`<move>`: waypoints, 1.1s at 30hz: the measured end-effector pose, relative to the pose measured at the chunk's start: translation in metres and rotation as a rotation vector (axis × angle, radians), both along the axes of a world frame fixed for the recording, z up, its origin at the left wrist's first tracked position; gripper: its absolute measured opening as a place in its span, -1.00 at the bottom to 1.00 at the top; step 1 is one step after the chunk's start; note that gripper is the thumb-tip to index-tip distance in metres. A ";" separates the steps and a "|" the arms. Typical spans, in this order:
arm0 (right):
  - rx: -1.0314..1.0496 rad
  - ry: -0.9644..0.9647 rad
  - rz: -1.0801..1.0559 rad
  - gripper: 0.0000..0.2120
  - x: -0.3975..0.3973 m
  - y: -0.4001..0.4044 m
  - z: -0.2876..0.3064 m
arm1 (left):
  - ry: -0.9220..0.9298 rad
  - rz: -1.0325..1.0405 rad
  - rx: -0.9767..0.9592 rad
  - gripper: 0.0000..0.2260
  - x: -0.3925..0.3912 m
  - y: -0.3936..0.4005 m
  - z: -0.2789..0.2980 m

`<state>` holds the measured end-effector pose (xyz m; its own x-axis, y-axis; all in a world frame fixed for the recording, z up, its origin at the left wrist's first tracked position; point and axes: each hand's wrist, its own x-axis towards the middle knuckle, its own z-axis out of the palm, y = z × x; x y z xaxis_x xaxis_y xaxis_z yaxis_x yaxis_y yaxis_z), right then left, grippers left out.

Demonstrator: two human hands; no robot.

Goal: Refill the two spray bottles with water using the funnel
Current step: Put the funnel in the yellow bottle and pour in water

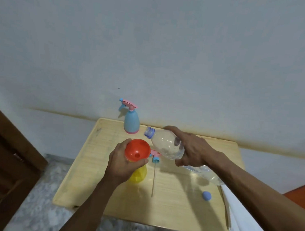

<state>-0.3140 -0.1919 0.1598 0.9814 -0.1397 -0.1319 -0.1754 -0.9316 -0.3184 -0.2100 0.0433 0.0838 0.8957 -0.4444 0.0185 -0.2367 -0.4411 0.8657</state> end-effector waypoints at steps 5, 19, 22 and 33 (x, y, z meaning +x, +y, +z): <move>-0.123 0.109 0.037 -0.05 -0.001 0.000 0.001 | -0.009 -0.033 0.001 -0.21 0.001 0.001 0.003; -0.323 0.182 0.065 -0.01 0.002 0.005 0.000 | 0.000 -0.078 -0.001 -0.24 0.000 0.006 0.013; -0.360 0.189 0.078 0.00 0.001 0.005 -0.001 | -0.002 -0.080 -0.012 -0.25 -0.001 0.006 0.015; -0.418 0.199 0.106 0.02 0.003 0.008 0.001 | 0.024 -0.082 -0.007 -0.21 -0.001 0.007 0.015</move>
